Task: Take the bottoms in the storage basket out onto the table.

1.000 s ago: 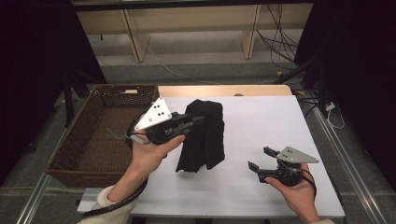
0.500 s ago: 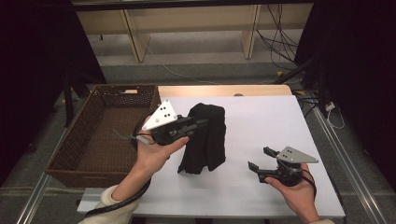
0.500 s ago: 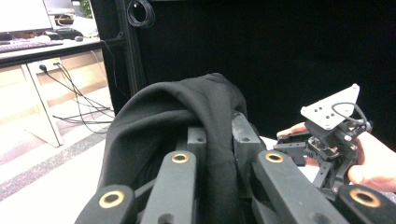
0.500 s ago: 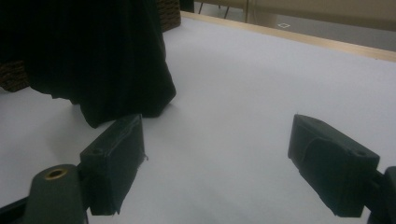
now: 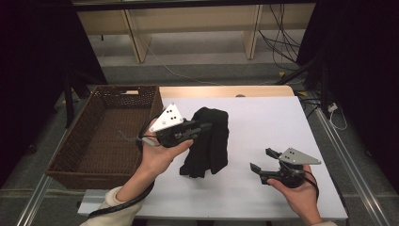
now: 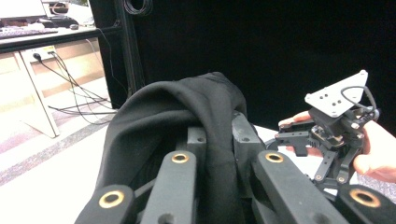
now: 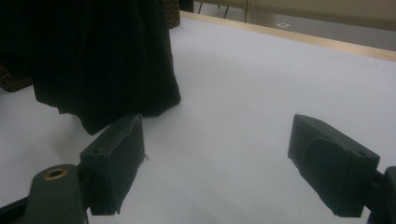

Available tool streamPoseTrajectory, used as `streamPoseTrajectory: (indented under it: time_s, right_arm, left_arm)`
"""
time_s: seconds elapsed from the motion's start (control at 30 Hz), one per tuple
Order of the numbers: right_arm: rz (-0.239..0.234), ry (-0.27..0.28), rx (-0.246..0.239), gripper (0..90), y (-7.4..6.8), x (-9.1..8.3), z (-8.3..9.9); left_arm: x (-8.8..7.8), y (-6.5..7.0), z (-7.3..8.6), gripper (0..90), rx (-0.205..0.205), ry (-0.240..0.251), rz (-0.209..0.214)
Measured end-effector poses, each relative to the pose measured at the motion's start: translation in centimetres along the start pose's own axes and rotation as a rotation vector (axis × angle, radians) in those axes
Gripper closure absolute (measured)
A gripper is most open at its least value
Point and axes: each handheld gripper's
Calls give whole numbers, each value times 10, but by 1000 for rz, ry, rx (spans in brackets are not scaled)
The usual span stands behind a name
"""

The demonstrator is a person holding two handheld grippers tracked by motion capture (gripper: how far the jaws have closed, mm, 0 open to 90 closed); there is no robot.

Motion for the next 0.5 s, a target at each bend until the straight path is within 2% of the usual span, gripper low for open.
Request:
streamPoseTrajectory:
  time_s: [0.5]
  right_arm:
    - [0, 0, 2, 194, 0, 0, 0]
  left_arm:
    - [7, 0, 8, 812, 4, -32, -1]
Point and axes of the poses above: each handheld gripper's, and its own axes: x roughly forward along the jaws, z roughly out of its underside, y roughly to its right, and after that the axes turned 14 degrees about x, right-handed
